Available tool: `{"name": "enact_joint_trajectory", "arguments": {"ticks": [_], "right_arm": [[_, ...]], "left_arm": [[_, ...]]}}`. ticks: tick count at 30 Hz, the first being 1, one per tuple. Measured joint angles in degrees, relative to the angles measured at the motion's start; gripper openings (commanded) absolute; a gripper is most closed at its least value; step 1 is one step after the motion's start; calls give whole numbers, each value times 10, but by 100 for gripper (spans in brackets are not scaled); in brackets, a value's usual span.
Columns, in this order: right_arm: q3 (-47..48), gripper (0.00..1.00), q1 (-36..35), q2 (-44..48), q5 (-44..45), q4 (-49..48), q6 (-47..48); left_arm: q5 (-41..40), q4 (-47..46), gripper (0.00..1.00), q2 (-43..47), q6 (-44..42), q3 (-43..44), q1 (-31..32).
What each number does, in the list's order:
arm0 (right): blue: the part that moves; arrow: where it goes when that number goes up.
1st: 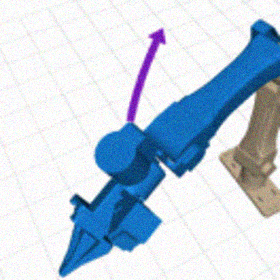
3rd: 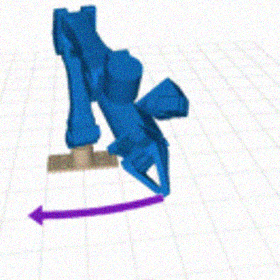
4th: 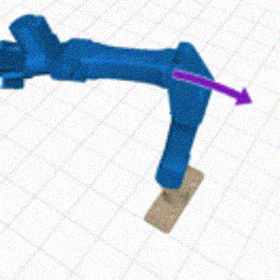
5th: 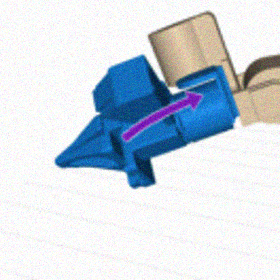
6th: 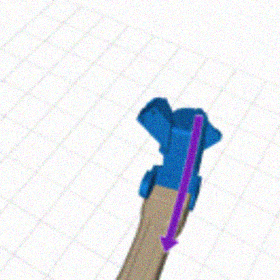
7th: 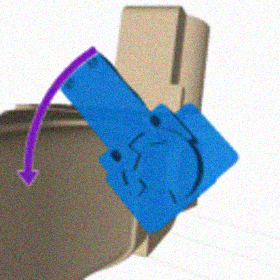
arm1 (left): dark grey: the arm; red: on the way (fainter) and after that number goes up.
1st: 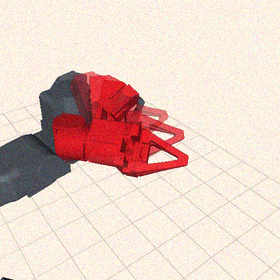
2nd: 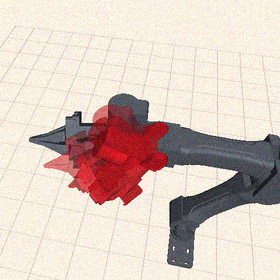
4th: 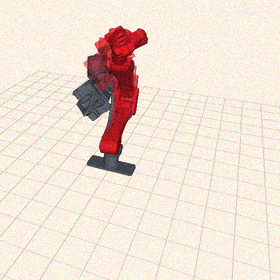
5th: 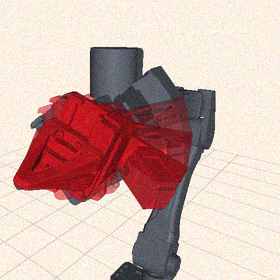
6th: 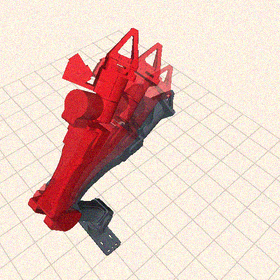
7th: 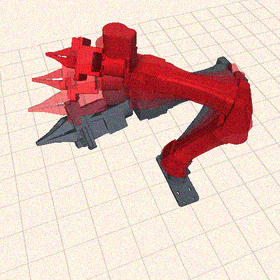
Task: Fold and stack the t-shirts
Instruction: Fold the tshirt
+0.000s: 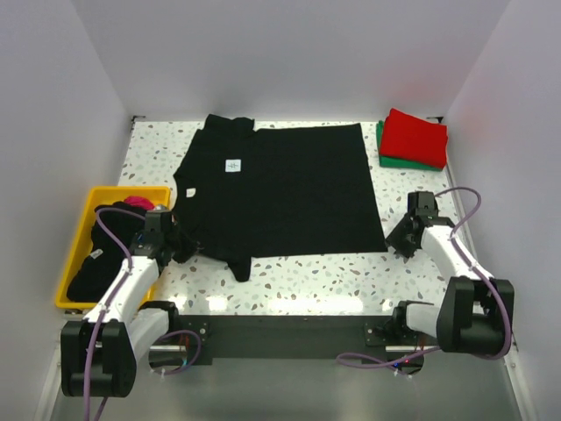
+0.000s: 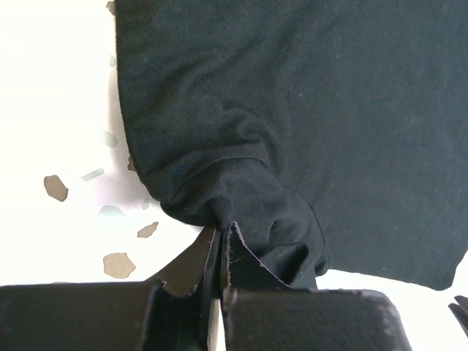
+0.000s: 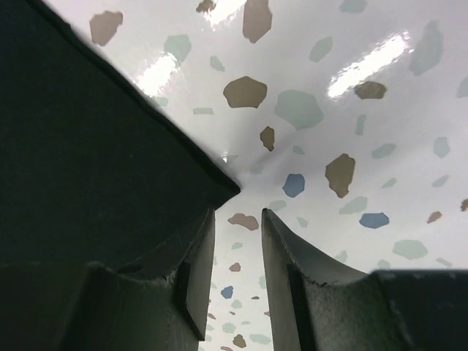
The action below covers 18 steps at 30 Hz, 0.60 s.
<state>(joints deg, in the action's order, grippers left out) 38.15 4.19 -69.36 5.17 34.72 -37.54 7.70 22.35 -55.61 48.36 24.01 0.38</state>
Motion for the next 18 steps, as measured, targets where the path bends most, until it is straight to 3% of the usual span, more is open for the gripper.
{"name": "enact_joint_trajectory", "arguments": {"ticks": [14, 18], "right_arm": [[-31, 34, 0, -54, -50, -96, -1], [-34, 19, 0, -57, -49, -110, -1]], "left_arm": [[-4, 14, 0, 17, 0, 0, 0], [-5, 18, 0, 23, 0, 0, 0]]}}
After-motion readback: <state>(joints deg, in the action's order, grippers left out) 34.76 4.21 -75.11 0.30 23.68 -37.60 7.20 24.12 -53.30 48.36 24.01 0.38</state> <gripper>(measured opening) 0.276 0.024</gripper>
